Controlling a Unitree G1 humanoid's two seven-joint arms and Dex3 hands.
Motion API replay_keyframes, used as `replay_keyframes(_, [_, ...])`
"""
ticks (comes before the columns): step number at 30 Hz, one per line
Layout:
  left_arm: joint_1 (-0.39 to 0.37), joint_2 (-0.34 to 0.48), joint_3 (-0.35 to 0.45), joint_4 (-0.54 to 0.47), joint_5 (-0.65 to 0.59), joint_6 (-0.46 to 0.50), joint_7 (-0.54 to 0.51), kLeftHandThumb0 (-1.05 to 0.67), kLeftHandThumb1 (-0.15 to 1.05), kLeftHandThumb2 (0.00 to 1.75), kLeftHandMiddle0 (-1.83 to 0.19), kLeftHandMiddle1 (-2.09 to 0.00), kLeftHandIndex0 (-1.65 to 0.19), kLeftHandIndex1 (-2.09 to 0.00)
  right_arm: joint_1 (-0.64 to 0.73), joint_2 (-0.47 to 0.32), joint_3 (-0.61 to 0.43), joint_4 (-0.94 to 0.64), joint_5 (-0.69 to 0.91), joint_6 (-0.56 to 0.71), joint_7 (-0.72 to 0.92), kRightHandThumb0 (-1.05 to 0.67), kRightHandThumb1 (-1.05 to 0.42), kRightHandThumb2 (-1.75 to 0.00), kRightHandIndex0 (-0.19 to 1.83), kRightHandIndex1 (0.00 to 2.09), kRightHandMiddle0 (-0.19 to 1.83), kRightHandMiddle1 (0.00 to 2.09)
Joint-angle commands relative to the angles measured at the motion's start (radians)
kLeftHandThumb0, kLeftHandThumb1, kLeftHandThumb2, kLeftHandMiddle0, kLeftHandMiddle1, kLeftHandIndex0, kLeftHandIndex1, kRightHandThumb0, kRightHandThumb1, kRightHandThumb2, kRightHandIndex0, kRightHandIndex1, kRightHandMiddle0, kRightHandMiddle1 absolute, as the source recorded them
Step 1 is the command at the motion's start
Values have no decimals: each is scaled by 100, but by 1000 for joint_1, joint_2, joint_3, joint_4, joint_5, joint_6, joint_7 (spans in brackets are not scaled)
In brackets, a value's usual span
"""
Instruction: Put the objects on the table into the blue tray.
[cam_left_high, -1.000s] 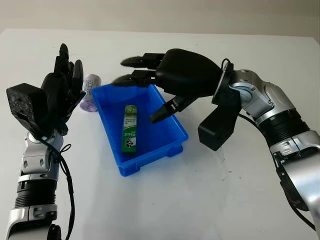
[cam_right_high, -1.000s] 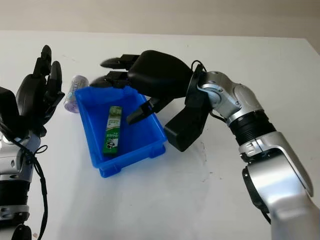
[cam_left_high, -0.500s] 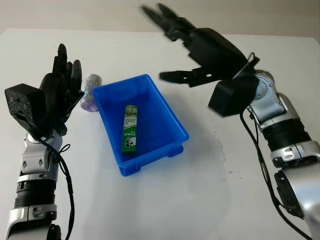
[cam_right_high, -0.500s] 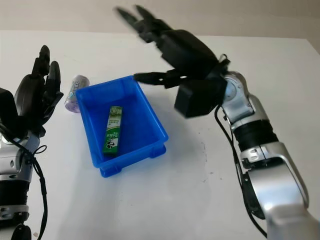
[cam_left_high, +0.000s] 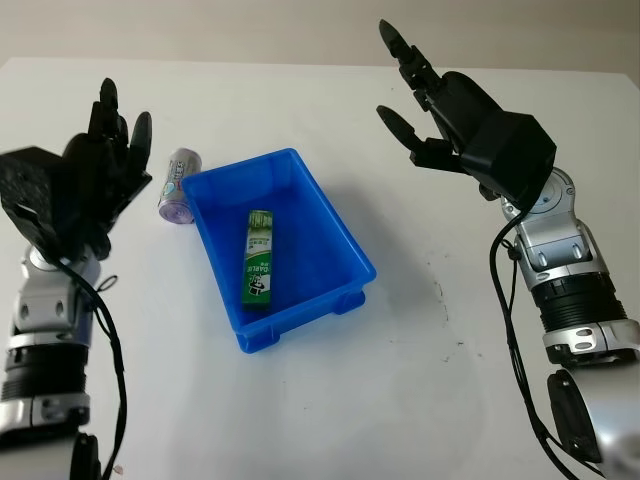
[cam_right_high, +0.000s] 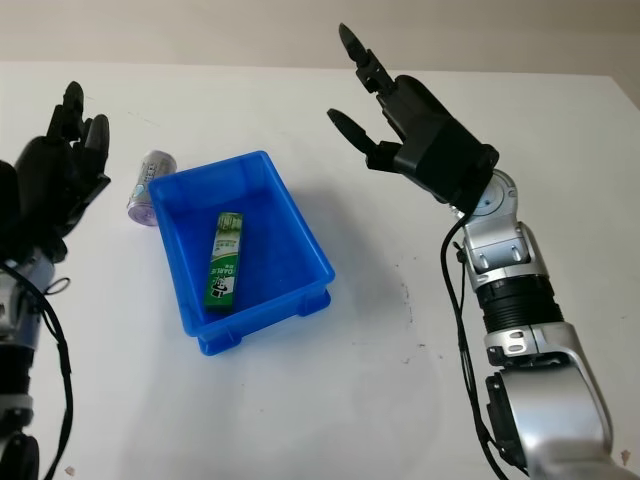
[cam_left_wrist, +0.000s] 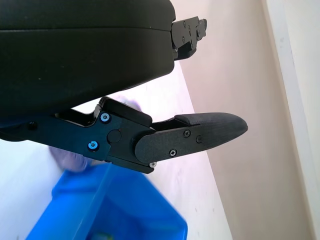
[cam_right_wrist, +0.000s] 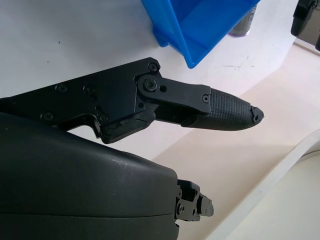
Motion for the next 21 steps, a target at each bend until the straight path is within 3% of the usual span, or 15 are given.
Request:
replay_keyframes(1, [-39,37,-3,31,11,-6,-15,-70,105,59,19,-2,19,0,21,2,-20,-25,16,16,1,-74,-105,-67,-18,3,-17,4])
replay_keyframes(5, [-91,74,-28,93,57,1,-15,-69,105,52,18,-3,18,-1,29,7,-32,-51,35,76,8,-75,-105,-65,-19,3,-18,4])
replay_keyframes(10, [-173,142,-94,223,162,-53,-23,-62,105,28,16,-5,7,-7,38,4,-40,-70,49,101,25,-73,-105,-65,-19,0,-19,3])
replay_keyframes(13, [-220,178,-121,304,199,-109,-51,-46,103,12,16,-5,10,-5,45,4,-44,-84,53,119,26,-73,-105,-64,-19,1,-19,4])
replay_keyframes(17, [-284,258,-234,408,346,-193,-72,-29,98,6,17,-5,12,-4,48,3,-45,-93,56,126,28,-73,-105,-64,-19,1,-19,4])
replay_keyframes(21, [-328,309,-320,458,455,-239,-99,-26,93,4,16,-6,14,-4,47,2,-46,-99,61,131,36,-72,-105,-65,-19,0,-19,3])
